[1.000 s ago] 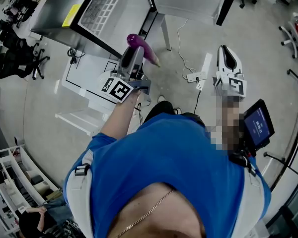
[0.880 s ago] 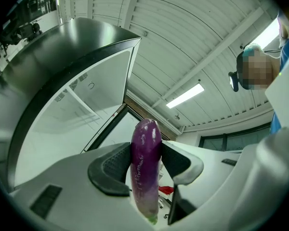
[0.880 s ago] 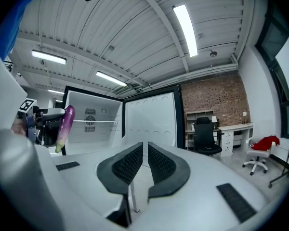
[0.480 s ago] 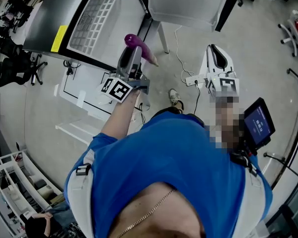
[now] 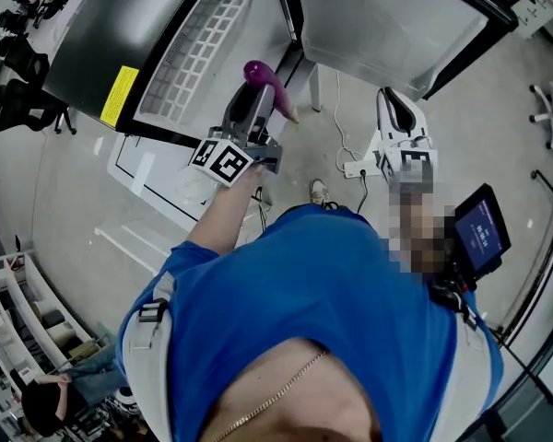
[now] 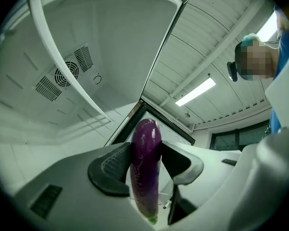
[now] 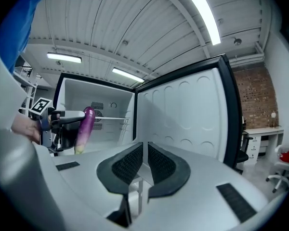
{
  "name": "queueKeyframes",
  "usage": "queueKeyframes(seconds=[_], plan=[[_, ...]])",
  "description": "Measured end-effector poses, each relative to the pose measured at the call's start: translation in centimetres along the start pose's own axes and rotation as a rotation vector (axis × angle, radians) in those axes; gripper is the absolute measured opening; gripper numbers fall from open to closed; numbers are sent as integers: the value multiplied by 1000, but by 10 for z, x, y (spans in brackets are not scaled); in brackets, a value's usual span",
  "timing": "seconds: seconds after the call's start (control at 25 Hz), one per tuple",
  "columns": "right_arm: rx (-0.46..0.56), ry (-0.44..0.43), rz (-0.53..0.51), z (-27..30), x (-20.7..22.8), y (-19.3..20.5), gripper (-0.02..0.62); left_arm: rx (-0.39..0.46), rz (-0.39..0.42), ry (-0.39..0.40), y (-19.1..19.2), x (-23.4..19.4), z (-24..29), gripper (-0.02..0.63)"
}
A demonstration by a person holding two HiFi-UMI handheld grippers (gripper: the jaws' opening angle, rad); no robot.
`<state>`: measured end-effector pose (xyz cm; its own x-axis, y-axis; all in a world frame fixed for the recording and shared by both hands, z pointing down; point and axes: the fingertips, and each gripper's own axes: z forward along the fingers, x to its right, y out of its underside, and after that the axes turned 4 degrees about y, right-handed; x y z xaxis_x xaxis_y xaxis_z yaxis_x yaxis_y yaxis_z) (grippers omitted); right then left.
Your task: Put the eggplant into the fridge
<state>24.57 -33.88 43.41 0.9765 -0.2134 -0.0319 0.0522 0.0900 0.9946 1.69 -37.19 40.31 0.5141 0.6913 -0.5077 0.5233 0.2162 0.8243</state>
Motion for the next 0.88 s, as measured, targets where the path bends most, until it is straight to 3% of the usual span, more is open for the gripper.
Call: queueKeyframes(seconds=[0.28,0.52,0.88], plan=[[-8,-87,-16,39,-24,-6,37,-79,97,-101,-2,-31,7,209],[3,-198,-68,57,-46,-13,37,-160,252,-225,5,-46,10,209],[30,-435,-136,64,-85,-19,37,-278,492,-446,13,-75,9,209]])
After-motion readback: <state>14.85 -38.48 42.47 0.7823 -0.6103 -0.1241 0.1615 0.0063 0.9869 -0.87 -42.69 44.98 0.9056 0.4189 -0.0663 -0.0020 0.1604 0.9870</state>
